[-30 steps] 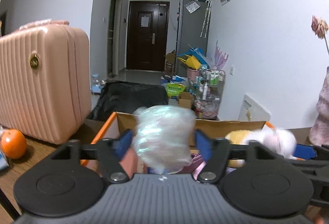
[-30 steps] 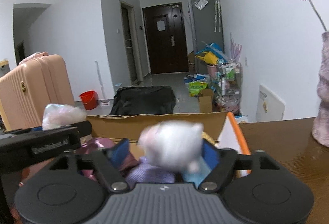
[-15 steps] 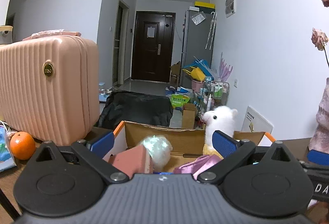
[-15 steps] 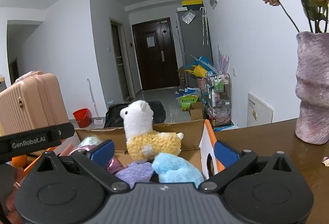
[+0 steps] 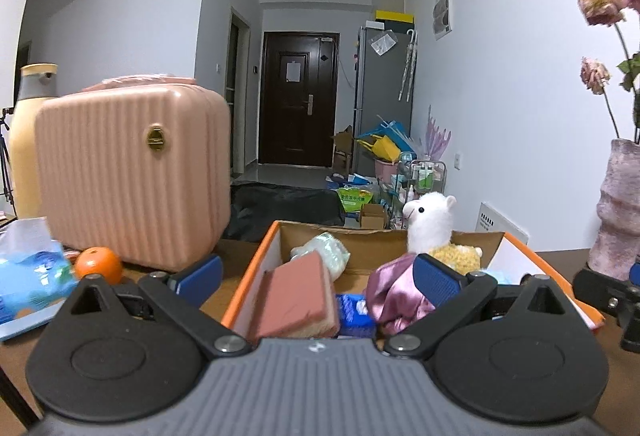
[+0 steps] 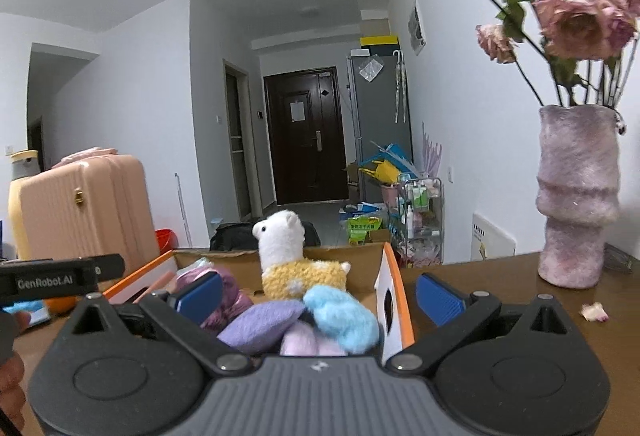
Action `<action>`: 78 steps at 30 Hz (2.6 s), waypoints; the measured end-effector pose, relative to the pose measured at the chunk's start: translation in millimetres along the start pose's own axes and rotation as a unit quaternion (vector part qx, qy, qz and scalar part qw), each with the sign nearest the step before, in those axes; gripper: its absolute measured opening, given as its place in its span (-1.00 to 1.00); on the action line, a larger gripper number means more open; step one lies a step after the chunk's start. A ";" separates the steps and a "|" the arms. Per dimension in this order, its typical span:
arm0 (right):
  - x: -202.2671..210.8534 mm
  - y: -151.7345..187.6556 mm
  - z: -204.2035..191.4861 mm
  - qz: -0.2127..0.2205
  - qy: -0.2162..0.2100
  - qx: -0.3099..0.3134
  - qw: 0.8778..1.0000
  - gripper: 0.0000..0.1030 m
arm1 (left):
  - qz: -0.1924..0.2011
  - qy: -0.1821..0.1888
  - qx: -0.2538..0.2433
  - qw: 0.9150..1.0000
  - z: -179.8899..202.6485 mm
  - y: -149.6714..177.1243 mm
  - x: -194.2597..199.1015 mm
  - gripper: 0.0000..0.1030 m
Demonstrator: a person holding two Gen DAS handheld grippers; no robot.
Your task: Organize soft objects
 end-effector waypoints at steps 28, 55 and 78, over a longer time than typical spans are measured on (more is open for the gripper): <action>305.3 55.3 -60.2 0.012 -0.019 0.004 1.000 1.00 | 0.023 0.066 -0.038 0.997 -34.9 52.8 302.9 1.00; 374.9 49.1 -82.2 0.027 -0.022 0.025 0.999 1.00 | 0.046 0.102 -0.041 0.993 -33.2 66.9 387.8 1.00; 374.2 46.9 -84.7 0.030 -0.022 0.029 0.999 1.00 | 0.048 0.102 -0.040 0.993 -34.0 67.5 388.8 1.00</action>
Point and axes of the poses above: each gripper's, at about its wrist camera, not at the fingertips, and x roughly against the way its jaws point, z to its right, y to its underside, the point moved 7 cm from there along -x, roughly the way its jaws point, and after that the axes turned 6 degrees about z, right-handed, at the moved point
